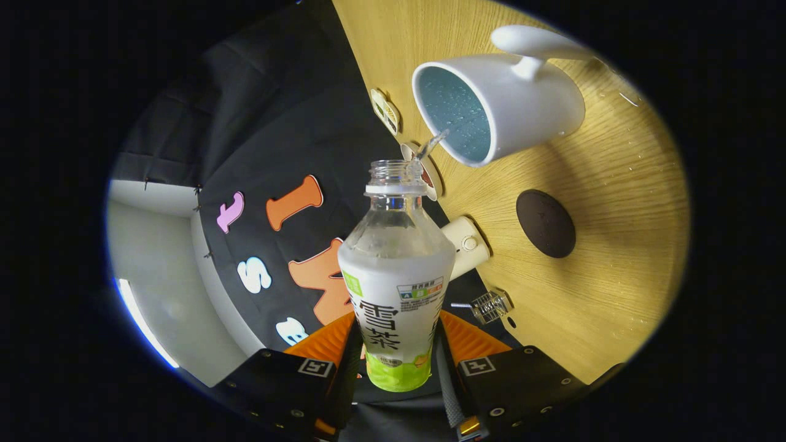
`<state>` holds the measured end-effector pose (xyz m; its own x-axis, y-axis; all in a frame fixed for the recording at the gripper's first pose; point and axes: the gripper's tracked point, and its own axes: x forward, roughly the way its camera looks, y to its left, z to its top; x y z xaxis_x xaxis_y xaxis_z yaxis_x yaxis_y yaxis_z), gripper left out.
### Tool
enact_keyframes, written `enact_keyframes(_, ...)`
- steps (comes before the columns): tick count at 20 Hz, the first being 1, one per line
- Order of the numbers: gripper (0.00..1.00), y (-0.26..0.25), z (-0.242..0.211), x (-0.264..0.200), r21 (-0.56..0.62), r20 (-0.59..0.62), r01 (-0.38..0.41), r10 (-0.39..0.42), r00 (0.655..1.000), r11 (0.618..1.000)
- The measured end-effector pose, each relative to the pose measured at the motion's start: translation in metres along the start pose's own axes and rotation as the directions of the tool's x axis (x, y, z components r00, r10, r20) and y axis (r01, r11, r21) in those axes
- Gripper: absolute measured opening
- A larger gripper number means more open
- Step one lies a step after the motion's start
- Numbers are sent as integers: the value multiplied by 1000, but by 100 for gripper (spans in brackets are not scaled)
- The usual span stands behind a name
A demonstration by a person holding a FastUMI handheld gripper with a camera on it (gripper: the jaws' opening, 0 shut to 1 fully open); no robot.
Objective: Take the bottle from table, then pour the juice into the cup, finally place the bottle on the coaster
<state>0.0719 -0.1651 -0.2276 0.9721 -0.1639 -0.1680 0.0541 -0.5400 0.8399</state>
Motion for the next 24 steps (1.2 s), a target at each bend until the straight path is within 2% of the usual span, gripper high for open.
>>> enact_keyframes(8, 60, 12, -4, 0, 74, -2, -2, 2, 1000, 997)
enact_keyframes(24, 60, 19, -2, 3, 142, 11, -12, 11, 1000, 990)
